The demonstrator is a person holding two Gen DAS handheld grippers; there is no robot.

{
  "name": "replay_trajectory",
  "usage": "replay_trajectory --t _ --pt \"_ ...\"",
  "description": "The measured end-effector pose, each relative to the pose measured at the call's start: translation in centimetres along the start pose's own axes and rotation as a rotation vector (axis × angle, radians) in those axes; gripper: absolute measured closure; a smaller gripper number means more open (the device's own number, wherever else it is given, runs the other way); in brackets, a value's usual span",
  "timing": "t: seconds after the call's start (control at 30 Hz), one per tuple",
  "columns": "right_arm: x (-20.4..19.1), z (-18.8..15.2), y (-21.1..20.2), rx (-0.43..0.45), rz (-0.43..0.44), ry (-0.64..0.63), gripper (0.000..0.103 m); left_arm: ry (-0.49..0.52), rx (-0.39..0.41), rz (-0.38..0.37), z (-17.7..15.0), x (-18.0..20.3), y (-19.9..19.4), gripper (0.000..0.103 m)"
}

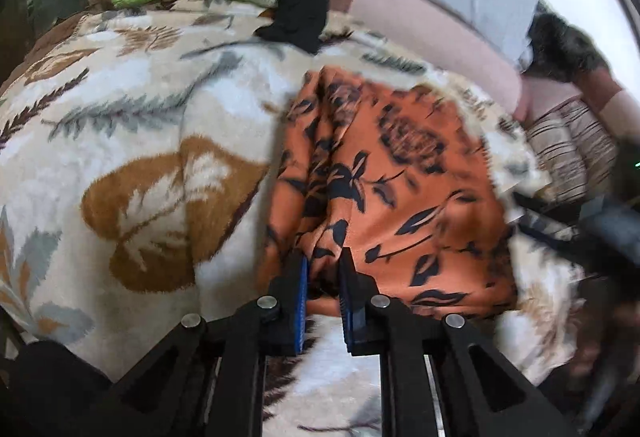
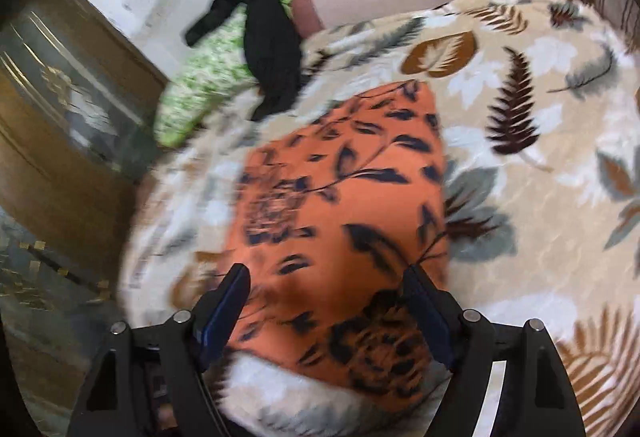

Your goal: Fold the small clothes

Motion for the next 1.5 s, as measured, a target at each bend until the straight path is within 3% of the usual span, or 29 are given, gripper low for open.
replay_trajectory --t 0.03,0.1,0.13,0.17,0.27,0.4,0.43,0.47,0.53,0.57,0.73,0.77,0.8,0.83,0.87,0.93,1.07,1.17,1.27,1.3,1.33,1.43,1.5 --pt "0.3 -0.2 0.6 -0.021 -0.003 0.009 0.021 -0.003 0.025 -0.02 1.0 0.3 -0.9 0.085" --pt "0.7 -0.3 0.8 -0.008 -0.008 0.01 0.021 -0.003 0.093 -0.039 3.2 0.6 -2.2 0.056" --pt "0.7 -0.3 0.8 -0.005 0.001 0.009 0.02 -0.007 0.124 -0.054 4.4 0.5 -2.6 0.032" --pt "0.7 -0.3 0.7 -0.004 0.008 0.012 0.02 -0.008 0.139 -0.079 5.8 0.5 -2.1 0.03" --pt "0.9 -0.1 0.8 -0.008 0.022 0.019 0.019 0.007 0.048 -0.108 8.4 0.4 1.9 0.03" --pt "1.1 -0.2 0.6 -0.003 0.041 0.023 0.019 -0.033 -0.15 -0.144 9.3 0.4 8.8 0.037" --pt "1.2 -0.3 0.5 -0.003 0.047 0.026 0.019 -0.049 -0.186 -0.114 9.2 0.1 9.9 0.05" --pt "1.2 -0.3 0.5 -0.002 0.052 0.029 0.019 -0.042 -0.201 -0.124 9.1 0.2 10.5 0.071" --pt "1.2 -0.3 0.5 -0.004 0.064 0.026 0.019 -0.038 -0.22 -0.151 9.1 0.7 10.5 0.088" --pt "1.2 -0.3 0.6 -0.006 0.065 0.022 0.019 -0.03 -0.2 -0.148 9.3 0.8 9.9 0.089" --pt "1.4 -0.3 0.2 -0.025 0.078 0.017 0.018 0.144 0.07 -0.022 10.3 3.1 2.4 0.089" --pt "1.4 -0.3 0.0 -0.026 0.083 0.02 0.018 0.158 0.056 0.005 9.8 2.7 3.2 0.088" --pt "1.5 -0.3 0.1 -0.027 0.084 0.016 0.018 0.151 -0.007 0.025 9.3 1.8 5.5 0.088" --pt "1.6 -0.4 0.3 -0.032 0.072 0.013 0.018 0.109 -0.1 0.033 8.2 0.4 8.0 0.085" --pt "1.8 -0.4 0.6 -0.045 0.054 0.013 0.018 0.064 -0.132 0.039 7.5 -1.0 9.5 0.082" --pt "2.2 -0.6 0.8 -0.083 0.054 0.029 0.018 0.046 -0.101 0.011 7.9 -1.2 8.4 0.082" --pt "2.2 0.5 -1.2 -0.007 0.061 0.042 0.018 0.073 -0.108 0.013 7.9 -0.9 8.4 0.076" --pt "0.8 1.7 -2.1 0.022 0.135 0.057 0.018 0.035 -0.107 -0.012 7.9 -1.7 8.4 0.071" --pt "0.3 1.1 -0.5 -0.074 0.307 0.141 0.018 0.008 -0.094 0.02 8.0 -2.3 7.2 0.064" --pt "1.2 0.2 1.3 -0.132 0.297 0.174 0.018 0.007 -0.065 0.022 8.3 -1.9 6.3 0.064" --pt "2.0 -0.4 2.3 -0.154 0.276 0.2 0.018 0.032 -0.022 0.023 8.6 -1.3 4.5 0.064" --pt "2.5 -0.4 1.4 -0.14 0.323 0.243 0.018 0.089 0.052 0.004 8.0 0.9 1.4 0.063" --pt "2.1 0.6 0.3 -0.134 0.311 0.213 0.018 0.187 -0.005 0.025 6.0 2.7 2.6 0.063"
Point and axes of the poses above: each gripper's, at about its wrist camera, not at the fingertips, and y roughly the way its jaws point, x to its right, z to its top, the point moved 6 cm from there along y, roughly the way its jaws point, and after that the axes turned 7 degrees about y, right-handed, at the moved point
